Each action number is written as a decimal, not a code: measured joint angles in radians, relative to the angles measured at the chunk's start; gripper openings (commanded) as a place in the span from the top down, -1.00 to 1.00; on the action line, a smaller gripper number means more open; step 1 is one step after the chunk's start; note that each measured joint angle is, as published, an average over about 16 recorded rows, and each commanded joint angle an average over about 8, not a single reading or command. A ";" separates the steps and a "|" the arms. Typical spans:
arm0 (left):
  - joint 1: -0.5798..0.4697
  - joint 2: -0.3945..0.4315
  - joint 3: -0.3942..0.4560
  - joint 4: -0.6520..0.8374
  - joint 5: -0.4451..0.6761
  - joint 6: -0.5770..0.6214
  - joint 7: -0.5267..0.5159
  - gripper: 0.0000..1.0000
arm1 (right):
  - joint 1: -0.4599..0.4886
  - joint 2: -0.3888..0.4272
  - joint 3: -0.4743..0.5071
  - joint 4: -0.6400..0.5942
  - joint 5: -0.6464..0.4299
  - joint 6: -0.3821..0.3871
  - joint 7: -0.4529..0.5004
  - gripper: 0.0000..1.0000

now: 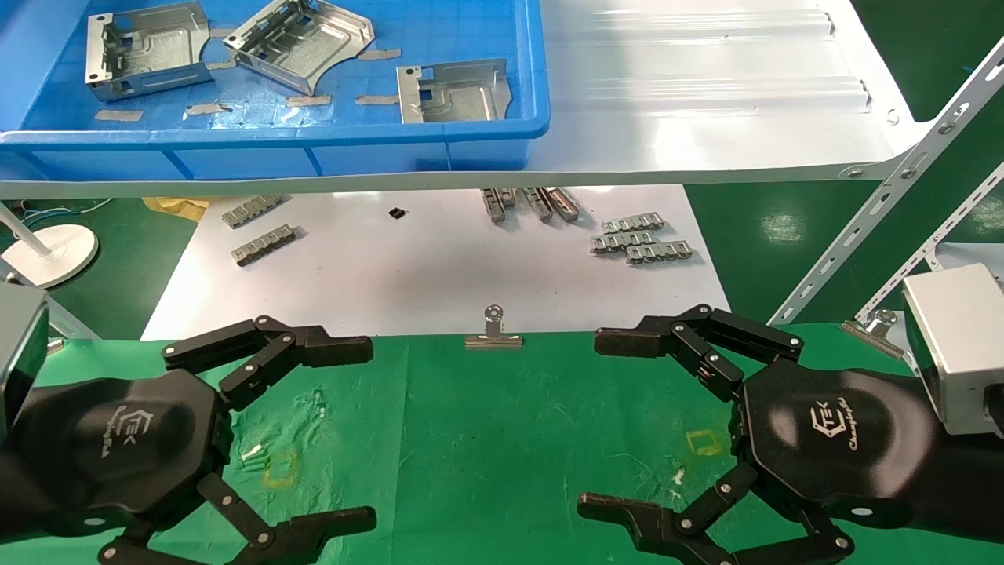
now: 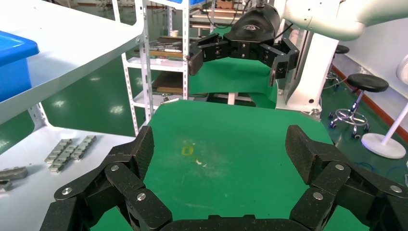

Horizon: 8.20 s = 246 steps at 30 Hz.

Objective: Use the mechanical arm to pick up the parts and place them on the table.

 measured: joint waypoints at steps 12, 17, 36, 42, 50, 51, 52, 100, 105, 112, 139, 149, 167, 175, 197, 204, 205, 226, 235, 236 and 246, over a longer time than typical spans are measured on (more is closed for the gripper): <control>0.000 0.000 0.000 0.000 0.000 0.000 0.000 -1.00 | 0.000 0.000 0.000 0.000 0.000 0.000 0.000 1.00; 0.000 0.000 0.000 0.000 0.000 0.000 0.000 -1.00 | 0.000 0.000 0.000 0.000 0.000 0.000 0.000 1.00; 0.000 0.000 0.000 0.000 0.000 0.000 0.000 -1.00 | 0.000 0.000 0.000 0.000 0.000 0.000 0.000 1.00; 0.000 0.000 0.000 0.000 0.000 0.000 0.000 -1.00 | 0.000 0.000 0.000 0.000 0.000 0.000 0.000 1.00; 0.000 0.000 0.000 0.000 0.000 0.000 0.000 -1.00 | 0.000 0.000 0.000 0.000 0.000 0.000 0.000 1.00; 0.000 0.000 0.000 0.000 0.000 0.000 0.000 -1.00 | 0.000 0.000 0.000 0.000 0.000 0.000 0.000 1.00; 0.000 0.000 0.000 0.000 0.000 0.000 0.000 -1.00 | 0.000 0.000 0.000 0.000 0.000 0.000 0.000 1.00; -0.912 0.444 0.213 1.059 0.544 -0.471 0.081 0.43 | 0.000 0.000 0.000 0.000 0.000 0.000 0.000 0.76; -0.957 0.488 0.242 1.166 0.593 -0.543 0.078 1.00 | 0.000 0.000 0.000 0.000 0.000 0.000 0.000 -0.49; -0.983 0.519 0.269 1.237 0.634 -0.601 0.084 1.00 | 0.000 0.000 0.000 0.000 0.000 0.000 0.000 -1.00; -0.966 0.528 0.256 1.279 0.616 -0.737 0.116 1.00 | 0.000 0.000 0.000 0.000 0.000 0.000 0.000 -1.00; -0.976 0.504 0.226 1.254 0.574 -0.672 0.132 1.00 | 0.000 0.000 -0.001 0.000 0.000 0.000 0.000 -1.00; -0.958 0.344 0.184 1.156 0.482 -0.023 0.254 1.00 | 0.000 0.000 -0.001 0.000 0.000 0.000 0.000 -1.00; -0.870 0.260 0.209 0.995 0.394 0.104 0.291 1.00 | 0.000 0.000 -0.001 0.000 0.000 0.000 0.000 -1.00; -0.543 -0.019 0.548 0.577 0.270 0.077 0.586 1.00 | 0.000 0.000 -0.001 0.000 0.001 0.000 0.000 -1.00; -0.544 0.044 0.611 0.727 0.355 0.074 0.743 1.00 | 0.000 0.000 -0.001 0.000 0.001 0.000 0.000 -1.00; -0.545 0.054 0.616 0.748 0.359 0.074 0.760 1.00 | 0.000 0.000 -0.001 0.000 0.001 0.000 0.000 -1.00; -0.574 0.168 0.652 1.069 0.331 0.075 0.971 -1.00 | 0.000 0.000 -0.001 0.000 0.001 0.000 -0.001 -1.00; -0.537 0.146 0.620 1.072 0.217 0.098 0.898 -1.00 | 0.000 0.000 -0.001 0.000 0.001 0.000 -0.001 -1.00; -0.528 0.141 0.617 1.066 0.200 0.100 0.880 -1.00 | 0.000 0.000 -0.001 0.000 0.001 0.000 -0.001 -1.00; -0.445 0.095 0.587 1.019 0.065 0.106 0.729 -1.00 | 0.000 0.000 -0.001 0.000 0.001 0.001 -0.001 -1.00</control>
